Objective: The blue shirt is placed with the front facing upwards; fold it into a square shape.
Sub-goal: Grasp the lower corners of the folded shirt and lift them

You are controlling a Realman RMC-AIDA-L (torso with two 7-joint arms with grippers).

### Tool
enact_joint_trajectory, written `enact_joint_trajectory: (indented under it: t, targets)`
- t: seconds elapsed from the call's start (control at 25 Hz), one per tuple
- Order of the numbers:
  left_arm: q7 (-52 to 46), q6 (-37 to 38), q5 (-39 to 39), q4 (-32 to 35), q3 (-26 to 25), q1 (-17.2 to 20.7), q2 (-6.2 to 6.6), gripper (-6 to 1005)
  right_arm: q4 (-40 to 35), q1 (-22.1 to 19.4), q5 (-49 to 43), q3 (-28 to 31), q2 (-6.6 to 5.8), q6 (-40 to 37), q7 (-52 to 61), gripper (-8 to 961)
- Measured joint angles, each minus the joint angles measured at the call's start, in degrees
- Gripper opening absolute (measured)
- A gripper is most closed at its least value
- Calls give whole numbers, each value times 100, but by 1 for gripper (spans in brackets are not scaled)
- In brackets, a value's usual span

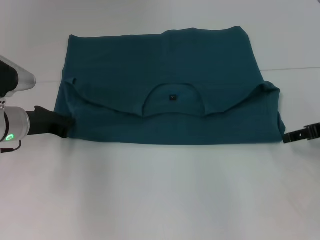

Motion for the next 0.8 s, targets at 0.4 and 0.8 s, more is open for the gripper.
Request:
enact_joint_trajectory:
  t: [0.4,0.8]
  targets:
    - [5,23,6,-3,-2,-1,-25,7,-166,40,-208,-97,169,592,-71,737]
    - [6,55,9,-13,-1,21,-40,6,342,188,-347,-347,358,1285,-80,734]
